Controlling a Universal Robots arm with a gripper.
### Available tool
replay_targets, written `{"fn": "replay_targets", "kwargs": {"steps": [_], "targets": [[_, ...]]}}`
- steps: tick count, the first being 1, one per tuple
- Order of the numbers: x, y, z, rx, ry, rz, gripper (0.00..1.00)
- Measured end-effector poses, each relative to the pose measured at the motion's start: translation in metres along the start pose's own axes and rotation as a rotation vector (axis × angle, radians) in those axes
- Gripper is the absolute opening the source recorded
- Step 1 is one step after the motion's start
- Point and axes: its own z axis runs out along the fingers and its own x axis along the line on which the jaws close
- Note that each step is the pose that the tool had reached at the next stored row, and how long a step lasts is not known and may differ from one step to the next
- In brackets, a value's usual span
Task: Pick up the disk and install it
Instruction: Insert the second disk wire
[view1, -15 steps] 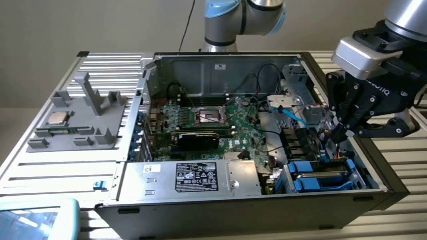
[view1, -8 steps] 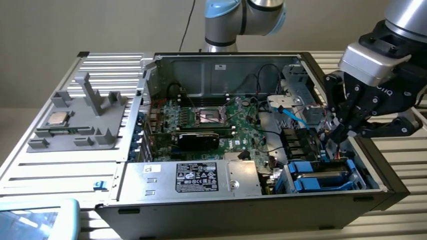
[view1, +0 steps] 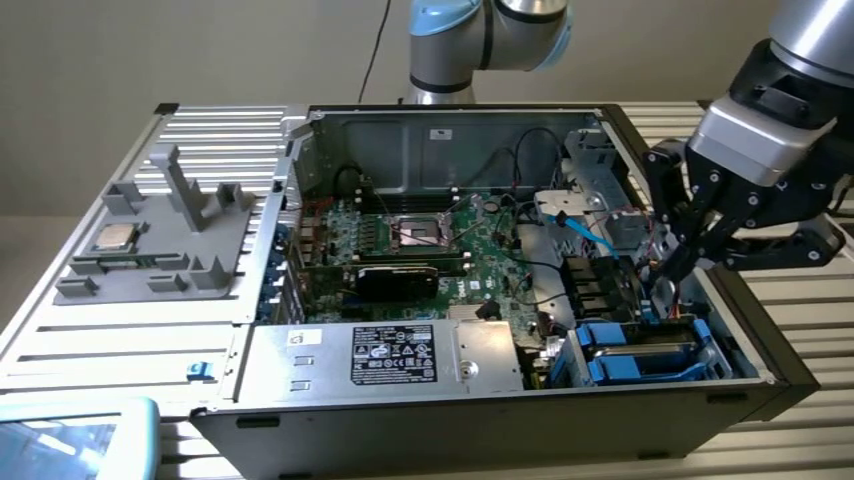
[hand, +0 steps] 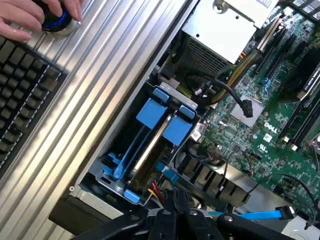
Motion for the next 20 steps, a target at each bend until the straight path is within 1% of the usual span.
{"fn": "replay_targets", "kwargs": {"steps": [6, 11, 16, 19, 20], "targets": [[0.0000, 0.0000, 0.0000, 0.0251, -0.0212, -0.078, 0.11], [0.0000, 0.0000, 0.0000, 0.0501, -0.0420, -0.137, 0.11], [0.0000, 0.0000, 0.0000, 0.0759, -0.0643, -0.195, 0.11], [0.0000, 0.0000, 0.0001, 0.0889, -0.0761, -0.232, 0.11], [0.0000, 0.0000, 0.0000, 0.0924, -0.0795, -0.246, 0.11]]}}
